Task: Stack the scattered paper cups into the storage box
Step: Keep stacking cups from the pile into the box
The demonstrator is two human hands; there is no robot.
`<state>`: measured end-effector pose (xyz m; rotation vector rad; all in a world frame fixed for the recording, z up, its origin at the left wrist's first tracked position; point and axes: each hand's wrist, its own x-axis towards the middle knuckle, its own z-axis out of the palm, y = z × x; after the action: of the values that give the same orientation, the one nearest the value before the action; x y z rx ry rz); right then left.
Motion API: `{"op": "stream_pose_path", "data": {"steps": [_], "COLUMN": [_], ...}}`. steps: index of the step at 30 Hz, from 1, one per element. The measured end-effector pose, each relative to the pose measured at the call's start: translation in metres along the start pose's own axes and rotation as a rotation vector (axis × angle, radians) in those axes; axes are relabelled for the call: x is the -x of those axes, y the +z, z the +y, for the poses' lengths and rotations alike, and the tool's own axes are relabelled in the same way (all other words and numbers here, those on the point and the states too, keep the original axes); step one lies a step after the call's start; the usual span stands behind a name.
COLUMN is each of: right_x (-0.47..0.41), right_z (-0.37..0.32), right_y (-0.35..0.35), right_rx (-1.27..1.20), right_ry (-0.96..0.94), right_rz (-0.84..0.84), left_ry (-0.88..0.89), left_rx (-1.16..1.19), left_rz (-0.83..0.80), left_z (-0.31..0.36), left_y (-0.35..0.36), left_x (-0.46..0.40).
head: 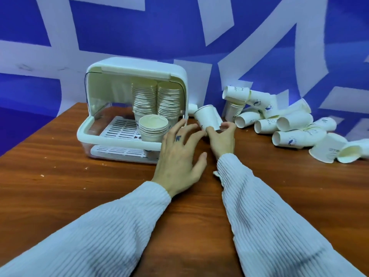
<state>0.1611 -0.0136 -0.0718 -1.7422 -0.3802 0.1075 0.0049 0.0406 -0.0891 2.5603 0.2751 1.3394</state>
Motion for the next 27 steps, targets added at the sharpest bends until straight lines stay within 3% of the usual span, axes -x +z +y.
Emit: {"op": "stream_pose_path", "data": {"steps": [5,9,14,17,21,27], "right_x": [0.038,0.053,0.066,0.074,0.080,0.086], "right_z": [0.005,0.002,0.003,0.002,0.000,-0.007], "right_y": [-0.024,-0.040,-0.056,-0.060,-0.061,-0.062], "right_rx": [-0.201,-0.543,-0.876,-0.937,-0.901,-0.881], "right_ry": [-0.071,-0.050,0.096,0.125,0.123,0.112], "right_rz": [-0.104,-0.097,-0.443,-0.621,-0.672,-0.632], "left_ry": [-0.073,-0.182,-0.396,-0.496,-0.609,-0.655], "left_rx": [0.084,0.300,0.599,0.798,0.880,0.735], "left_rz": [0.031,0.095,0.141,0.177,0.157,0.349], "left_z": [0.000,0.011,0.016,0.012,0.006,-0.006], "left_y": [-0.003,-0.015,-0.028,-0.030,-0.035,-0.055], "left_x": [0.001,0.000,-0.007,-0.010,-0.014,-0.024]}}
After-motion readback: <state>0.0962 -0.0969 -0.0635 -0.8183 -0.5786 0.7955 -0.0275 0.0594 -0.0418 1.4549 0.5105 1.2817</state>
